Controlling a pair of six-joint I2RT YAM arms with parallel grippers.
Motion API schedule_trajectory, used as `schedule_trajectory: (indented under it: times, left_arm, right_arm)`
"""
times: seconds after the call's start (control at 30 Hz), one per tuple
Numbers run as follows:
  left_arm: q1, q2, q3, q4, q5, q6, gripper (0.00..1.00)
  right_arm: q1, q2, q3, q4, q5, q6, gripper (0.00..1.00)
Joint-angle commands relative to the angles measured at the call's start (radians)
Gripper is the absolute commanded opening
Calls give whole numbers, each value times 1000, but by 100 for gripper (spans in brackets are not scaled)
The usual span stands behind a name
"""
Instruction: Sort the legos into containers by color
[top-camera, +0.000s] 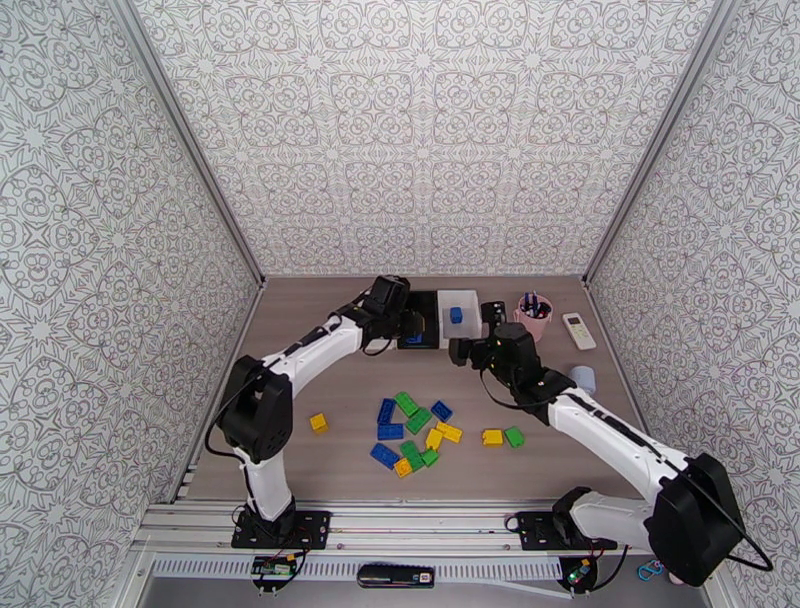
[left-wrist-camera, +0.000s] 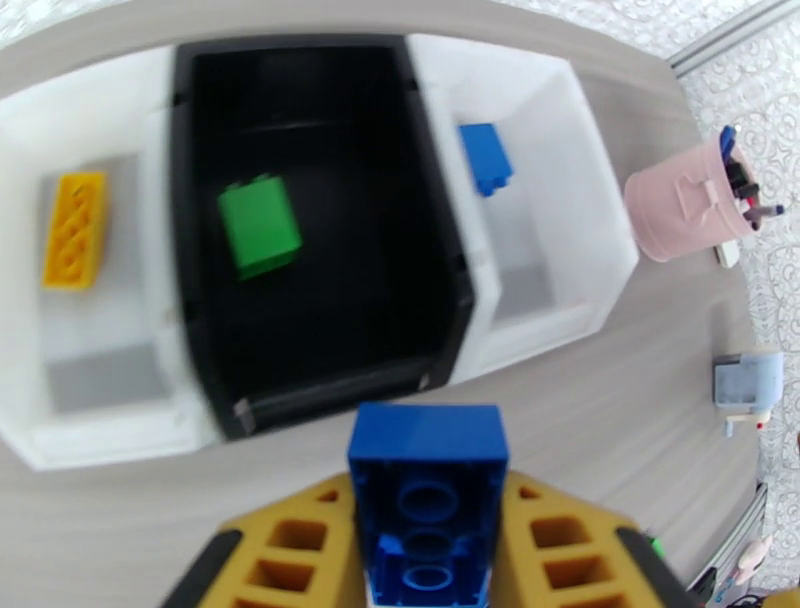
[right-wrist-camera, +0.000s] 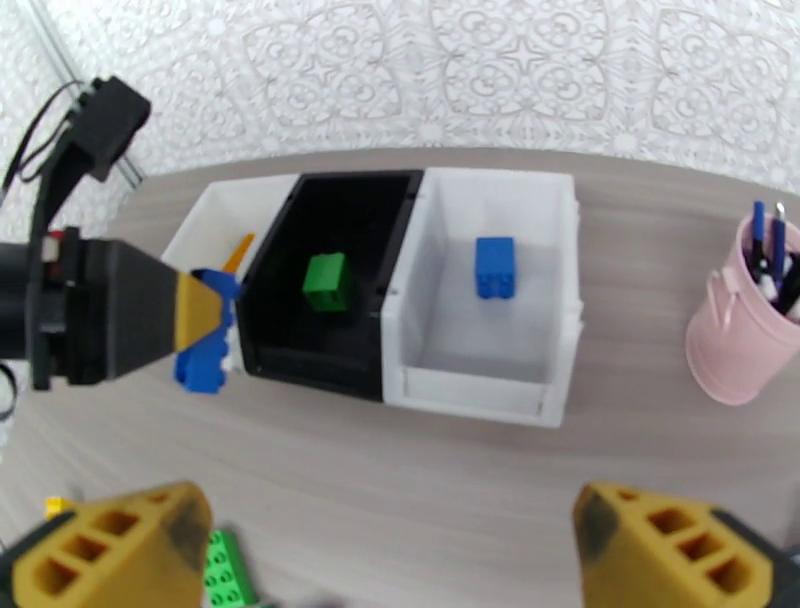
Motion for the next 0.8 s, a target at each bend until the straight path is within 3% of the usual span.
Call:
schedule_trajectory:
  times: [0.0, 0.33, 0.63, 0.77]
  left_arm:
    - [-24, 74, 107, 61, 27, -28, 27]
    - [-36, 304, 354, 122, 34, -83, 29]
    - [-33, 445, 489, 139, 19, -56, 31]
    - [-33, 440, 520, 144, 24, -34, 44]
  right_arm:
    - [-12, -32, -25, -9, 17, 20, 100]
    - [-17, -65, -44, -24, 14, 22, 100]
    - [-18, -81, -60, -48, 8, 19, 100]
    - [-18, -74, -57, -65, 4, 11, 100]
